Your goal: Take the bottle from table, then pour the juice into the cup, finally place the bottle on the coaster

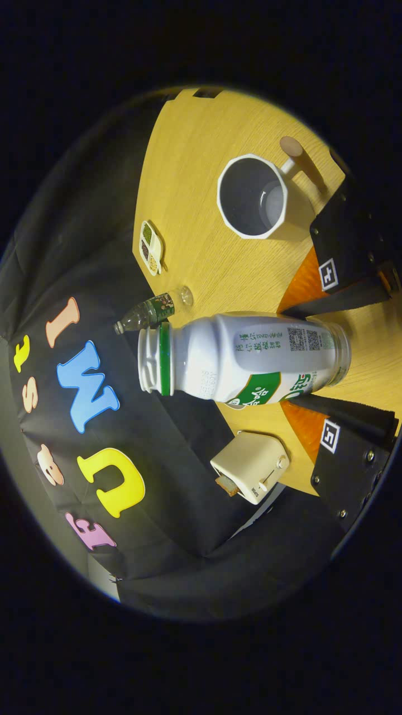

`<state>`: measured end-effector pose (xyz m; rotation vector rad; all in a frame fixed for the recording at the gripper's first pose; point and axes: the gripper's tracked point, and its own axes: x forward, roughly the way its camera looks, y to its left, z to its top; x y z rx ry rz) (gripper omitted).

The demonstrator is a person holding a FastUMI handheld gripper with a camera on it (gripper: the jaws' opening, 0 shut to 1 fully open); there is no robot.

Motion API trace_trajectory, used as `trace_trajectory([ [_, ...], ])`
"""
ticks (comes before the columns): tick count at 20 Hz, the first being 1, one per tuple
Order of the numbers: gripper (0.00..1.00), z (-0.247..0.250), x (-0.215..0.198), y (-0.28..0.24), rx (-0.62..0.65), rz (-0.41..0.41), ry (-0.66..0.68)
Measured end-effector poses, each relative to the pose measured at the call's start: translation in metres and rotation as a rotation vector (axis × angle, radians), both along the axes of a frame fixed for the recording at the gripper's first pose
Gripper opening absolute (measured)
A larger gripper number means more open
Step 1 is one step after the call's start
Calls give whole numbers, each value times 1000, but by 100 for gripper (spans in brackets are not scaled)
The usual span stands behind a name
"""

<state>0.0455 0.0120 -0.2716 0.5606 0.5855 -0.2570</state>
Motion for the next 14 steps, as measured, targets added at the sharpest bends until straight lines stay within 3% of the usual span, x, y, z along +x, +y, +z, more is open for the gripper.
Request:
trace_trajectory([
  [14, 69, -5, 58, -11, -278, 15, -17],
])
